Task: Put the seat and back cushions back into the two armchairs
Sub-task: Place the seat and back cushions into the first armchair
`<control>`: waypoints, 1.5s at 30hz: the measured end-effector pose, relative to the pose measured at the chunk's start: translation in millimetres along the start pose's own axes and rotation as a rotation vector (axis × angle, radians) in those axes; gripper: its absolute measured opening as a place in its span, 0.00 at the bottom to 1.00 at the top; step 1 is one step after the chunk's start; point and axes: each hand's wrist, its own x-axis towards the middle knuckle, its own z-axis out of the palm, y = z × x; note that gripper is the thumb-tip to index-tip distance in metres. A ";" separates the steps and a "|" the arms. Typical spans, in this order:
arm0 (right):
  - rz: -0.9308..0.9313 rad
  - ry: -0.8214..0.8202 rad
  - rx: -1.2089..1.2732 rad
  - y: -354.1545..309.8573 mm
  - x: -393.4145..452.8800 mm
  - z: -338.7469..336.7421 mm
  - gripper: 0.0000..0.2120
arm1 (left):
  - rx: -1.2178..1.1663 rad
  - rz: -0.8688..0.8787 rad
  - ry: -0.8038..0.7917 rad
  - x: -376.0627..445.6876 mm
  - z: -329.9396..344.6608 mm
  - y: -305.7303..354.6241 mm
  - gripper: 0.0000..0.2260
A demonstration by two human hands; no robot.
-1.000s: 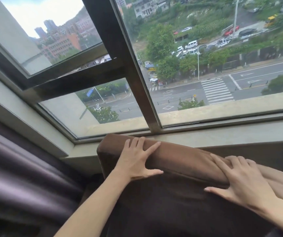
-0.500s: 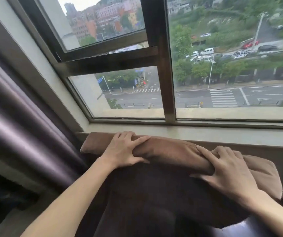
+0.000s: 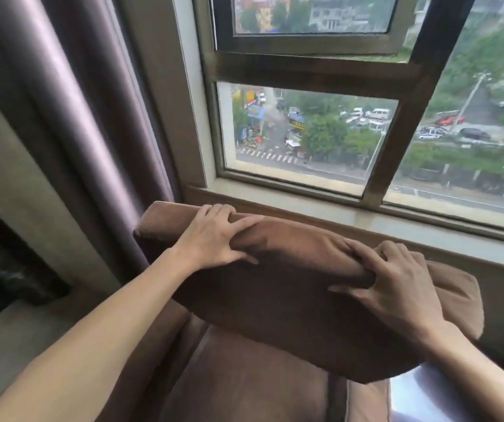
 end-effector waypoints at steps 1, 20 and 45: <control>-0.009 -0.003 -0.006 -16.4 -1.0 5.0 0.39 | 0.004 -0.002 0.007 -12.4 5.0 -13.3 0.40; 0.132 -0.057 0.018 -70.5 -23.7 62.2 0.40 | -0.029 0.090 0.025 -53.8 62.0 -53.4 0.39; 0.059 -0.026 0.020 -72.7 -26.1 163.3 0.39 | -0.205 -0.037 -0.141 -89.8 164.3 -66.2 0.38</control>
